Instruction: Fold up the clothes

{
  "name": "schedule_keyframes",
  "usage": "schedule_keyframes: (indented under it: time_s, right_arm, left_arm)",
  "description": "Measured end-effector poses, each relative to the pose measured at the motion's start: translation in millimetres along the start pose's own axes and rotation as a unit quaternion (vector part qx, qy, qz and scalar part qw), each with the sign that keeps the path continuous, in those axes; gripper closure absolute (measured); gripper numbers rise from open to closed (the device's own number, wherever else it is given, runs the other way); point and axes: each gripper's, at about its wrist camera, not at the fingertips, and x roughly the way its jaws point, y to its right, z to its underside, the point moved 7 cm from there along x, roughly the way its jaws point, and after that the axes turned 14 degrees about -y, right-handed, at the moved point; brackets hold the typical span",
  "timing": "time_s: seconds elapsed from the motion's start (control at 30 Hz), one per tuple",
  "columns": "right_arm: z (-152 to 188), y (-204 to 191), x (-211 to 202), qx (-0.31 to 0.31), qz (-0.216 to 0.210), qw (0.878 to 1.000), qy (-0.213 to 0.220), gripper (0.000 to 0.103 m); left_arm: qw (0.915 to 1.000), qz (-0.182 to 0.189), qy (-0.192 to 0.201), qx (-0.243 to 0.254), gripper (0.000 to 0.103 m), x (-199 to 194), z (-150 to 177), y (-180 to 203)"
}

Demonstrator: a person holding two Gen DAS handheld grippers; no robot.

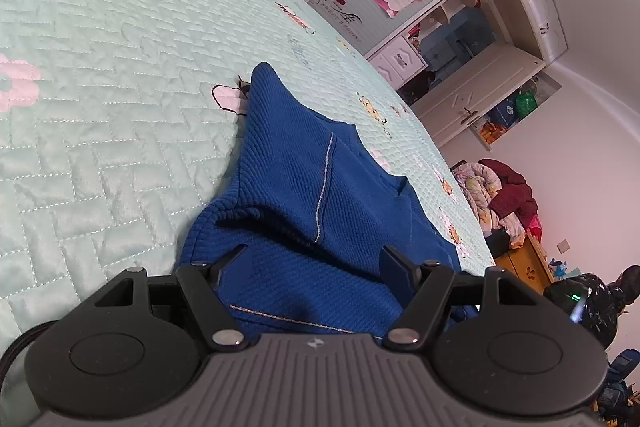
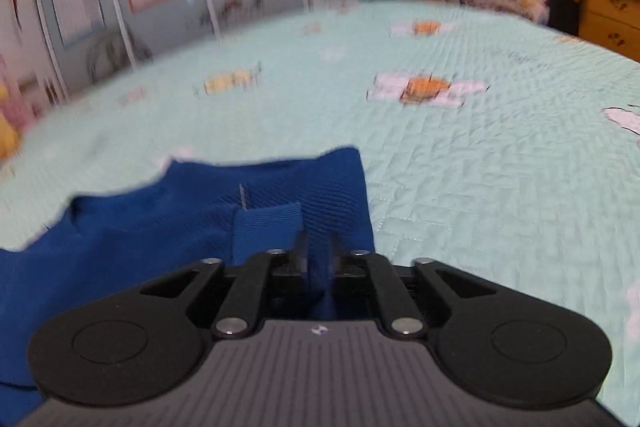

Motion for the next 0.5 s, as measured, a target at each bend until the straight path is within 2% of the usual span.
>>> schedule_keyframes:
  time_s: [0.03, 0.07, 0.13, 0.33, 0.4, 0.47, 0.5]
  right_arm:
    - [0.6, -5.0, -9.3, -0.006, -0.003, 1.000, 0.019, 0.068]
    - [-1.0, -11.8, -19.3, -0.017, -0.001, 0.999, 0.043, 0.061]
    - [-6.9, -35.4, -23.6, -0.044, -0.021, 0.997, 0.053, 0.058]
    - [-23.0, -106.1, -37.1, -0.127, -0.080, 0.985, 0.082, 0.058]
    - [-19.8, -113.7, -9.4, -0.149, -0.055, 0.987, 0.040, 0.057]
    - [-7.5, -101.7, 23.7, -0.158, 0.013, 0.987, -0.021, 0.059]
    - [-5.1, -93.8, 26.0, -0.143, 0.016, 0.989, -0.022, 0.060]
  left_arm:
    - [1.0000, -0.001, 0.000, 0.001, 0.029, 0.4, -0.1, 0.5]
    - [1.0000, -0.001, -0.001, 0.002, 0.029, 0.8, -0.2, 0.9]
    - [1.0000, -0.002, 0.000, 0.003, 0.029, 1.6, -0.2, 1.0]
    - [1.0000, -0.004, 0.002, 0.005, 0.029, 2.3, 0.2, 0.6]
    - [1.0000, -0.001, 0.003, 0.003, 0.029, 1.2, 0.2, -0.3]
    - [1.0000, 0.003, 0.004, -0.001, 0.029, -0.4, 0.2, -0.7]
    - [1.0000, 0.005, 0.005, -0.004, 0.029, -1.4, -0.2, -1.1]
